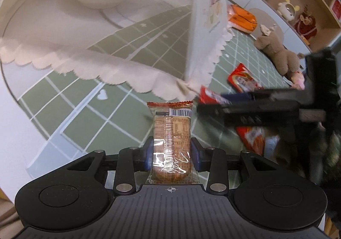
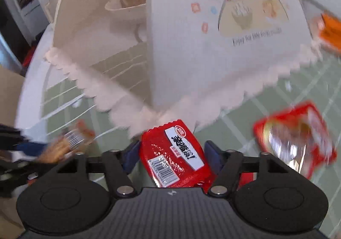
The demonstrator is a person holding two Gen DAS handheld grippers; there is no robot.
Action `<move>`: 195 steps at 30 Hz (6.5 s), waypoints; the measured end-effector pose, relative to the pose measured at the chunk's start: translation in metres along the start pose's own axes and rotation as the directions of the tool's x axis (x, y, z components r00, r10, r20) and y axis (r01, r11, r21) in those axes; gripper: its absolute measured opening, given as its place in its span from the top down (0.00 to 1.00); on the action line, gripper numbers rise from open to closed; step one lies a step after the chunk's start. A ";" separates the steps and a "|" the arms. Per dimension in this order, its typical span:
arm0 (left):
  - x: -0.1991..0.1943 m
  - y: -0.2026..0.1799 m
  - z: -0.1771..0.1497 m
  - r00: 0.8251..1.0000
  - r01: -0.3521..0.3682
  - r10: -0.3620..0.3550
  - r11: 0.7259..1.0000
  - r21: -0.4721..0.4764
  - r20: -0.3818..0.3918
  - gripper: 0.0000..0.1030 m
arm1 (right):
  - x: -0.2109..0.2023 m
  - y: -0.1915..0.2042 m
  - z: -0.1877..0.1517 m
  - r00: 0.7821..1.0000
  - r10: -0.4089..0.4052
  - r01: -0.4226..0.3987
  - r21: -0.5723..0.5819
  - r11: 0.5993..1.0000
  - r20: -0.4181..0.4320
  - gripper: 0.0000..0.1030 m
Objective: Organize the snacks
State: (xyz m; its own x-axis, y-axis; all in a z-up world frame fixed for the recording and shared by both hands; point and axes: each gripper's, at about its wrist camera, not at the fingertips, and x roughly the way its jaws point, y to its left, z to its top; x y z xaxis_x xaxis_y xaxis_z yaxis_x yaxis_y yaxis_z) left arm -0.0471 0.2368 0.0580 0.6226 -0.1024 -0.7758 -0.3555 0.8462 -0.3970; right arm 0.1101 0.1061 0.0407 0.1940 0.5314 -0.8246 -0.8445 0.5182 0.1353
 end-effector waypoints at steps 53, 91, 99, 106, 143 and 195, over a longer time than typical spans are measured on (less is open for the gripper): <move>0.096 -0.241 0.002 0.925 0.379 -0.312 0.810 0.448 -0.218 0.59 | -0.301 -0.187 -0.199 0.762 -0.600 0.277 0.716 0.641 0.243 0.20; 0.088 -0.196 -0.031 0.933 0.310 -0.232 0.907 0.285 -0.277 0.59 | -0.180 -0.059 -0.242 0.910 -0.411 0.341 0.469 0.815 0.054 0.20; 0.087 -0.126 -0.007 0.969 0.129 -0.131 0.991 -0.025 -0.211 0.59 | -0.162 -0.047 -0.220 0.927 -0.365 0.307 0.389 0.869 0.083 0.20; 0.117 -0.168 0.007 0.977 0.155 -0.130 0.977 0.144 -0.167 0.59 | -0.157 -0.052 -0.226 0.931 -0.364 0.308 0.452 0.837 0.039 0.20; 0.110 -0.236 -0.074 0.998 -0.017 0.051 0.641 0.768 -0.021 0.40 | -0.172 -0.075 -0.290 0.897 -0.442 0.366 0.600 0.711 -0.022 0.13; 0.087 -0.209 -0.080 0.992 0.042 0.039 0.805 0.591 -0.124 0.41 | -0.182 -0.106 -0.264 0.917 -0.391 0.350 0.624 0.698 -0.076 0.26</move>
State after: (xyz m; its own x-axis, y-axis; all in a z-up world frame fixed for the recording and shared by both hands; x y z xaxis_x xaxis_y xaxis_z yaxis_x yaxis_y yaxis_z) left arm 0.0254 0.0095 0.0346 0.5172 -0.1333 -0.8454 0.1522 0.9864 -0.0624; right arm 0.0326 -0.2231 0.0315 0.4701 0.2334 -0.8512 -0.2103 0.9662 0.1488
